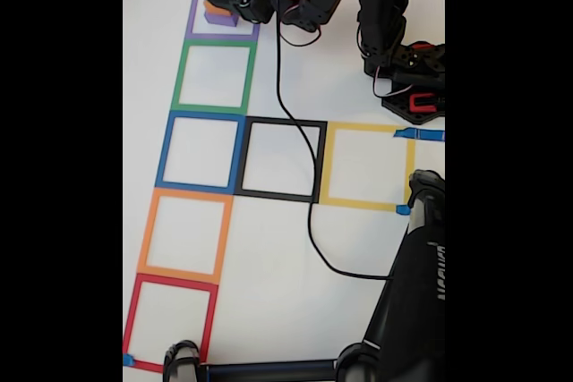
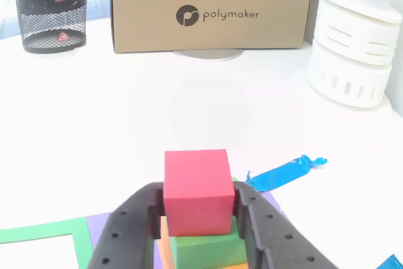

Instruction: Tower of hanoi

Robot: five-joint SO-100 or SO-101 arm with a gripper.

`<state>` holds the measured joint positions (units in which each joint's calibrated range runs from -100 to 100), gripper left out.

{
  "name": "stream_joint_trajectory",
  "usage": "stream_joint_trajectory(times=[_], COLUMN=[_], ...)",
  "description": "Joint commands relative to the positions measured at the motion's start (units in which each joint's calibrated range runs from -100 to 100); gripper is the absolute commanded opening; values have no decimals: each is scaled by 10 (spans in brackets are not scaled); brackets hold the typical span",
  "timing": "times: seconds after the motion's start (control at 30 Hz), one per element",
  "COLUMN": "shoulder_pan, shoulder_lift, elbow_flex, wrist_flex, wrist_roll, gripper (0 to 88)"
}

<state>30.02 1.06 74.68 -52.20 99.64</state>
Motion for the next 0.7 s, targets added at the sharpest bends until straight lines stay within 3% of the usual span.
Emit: stream_joint_trajectory(times=[0.0,0.4,0.67], shoulder_pan=[0,-13,-43], shoulder_lift=[-4,-27,-162], elbow_flex=[-17,-16,-13], wrist_flex=[-12,-4,121], wrist_roll=[4,4,4], gripper=[46,16,18])
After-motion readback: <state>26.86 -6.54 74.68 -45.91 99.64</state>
